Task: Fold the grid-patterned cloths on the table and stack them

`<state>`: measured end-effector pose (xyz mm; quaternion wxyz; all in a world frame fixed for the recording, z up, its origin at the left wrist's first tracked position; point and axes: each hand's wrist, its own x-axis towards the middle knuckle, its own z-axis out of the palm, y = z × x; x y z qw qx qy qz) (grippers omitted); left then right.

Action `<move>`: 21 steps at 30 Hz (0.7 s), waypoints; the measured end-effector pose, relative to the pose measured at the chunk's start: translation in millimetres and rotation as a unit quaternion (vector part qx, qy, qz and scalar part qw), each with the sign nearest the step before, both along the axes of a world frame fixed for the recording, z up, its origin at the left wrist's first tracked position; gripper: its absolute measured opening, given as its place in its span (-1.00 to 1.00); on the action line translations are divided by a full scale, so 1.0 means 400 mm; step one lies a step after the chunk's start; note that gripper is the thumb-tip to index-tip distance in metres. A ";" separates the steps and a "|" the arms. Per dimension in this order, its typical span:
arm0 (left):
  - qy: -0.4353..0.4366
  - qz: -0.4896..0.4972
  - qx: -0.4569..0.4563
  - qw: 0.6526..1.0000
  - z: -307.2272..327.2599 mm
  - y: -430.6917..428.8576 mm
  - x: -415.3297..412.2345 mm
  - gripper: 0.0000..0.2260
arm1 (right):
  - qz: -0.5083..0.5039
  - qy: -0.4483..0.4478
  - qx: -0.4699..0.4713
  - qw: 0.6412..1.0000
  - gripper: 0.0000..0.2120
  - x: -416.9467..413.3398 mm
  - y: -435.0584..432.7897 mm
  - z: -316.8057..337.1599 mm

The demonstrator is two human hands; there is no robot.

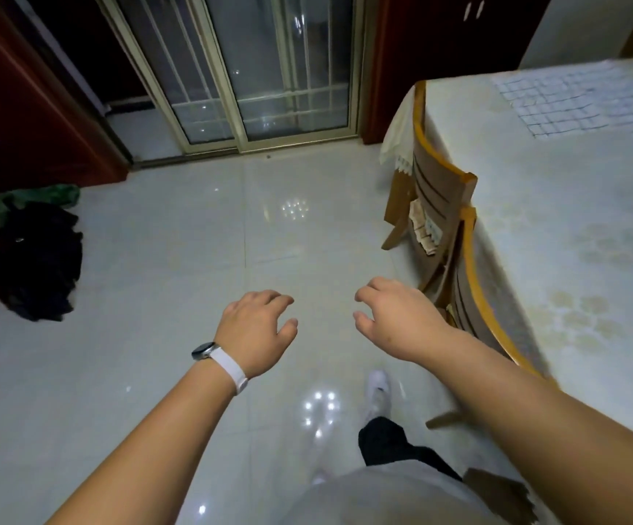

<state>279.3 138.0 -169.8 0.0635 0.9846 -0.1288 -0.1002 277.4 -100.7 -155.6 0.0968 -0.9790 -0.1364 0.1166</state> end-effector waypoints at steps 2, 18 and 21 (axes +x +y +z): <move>0.001 -0.006 0.005 1.000 -0.004 -0.029 0.069 -0.54 | 0.001 0.010 0.005 1.000 -0.62 0.067 -0.028 -0.017; -0.014 -0.049 0.046 0.998 0.063 -0.296 0.625 -0.55 | -0.006 0.038 0.019 0.999 -0.63 0.606 -0.254 -0.006; -0.017 -0.056 0.052 0.997 0.054 -0.300 0.710 -0.50 | -0.016 0.042 0.026 0.999 -0.63 0.673 -0.264 -0.018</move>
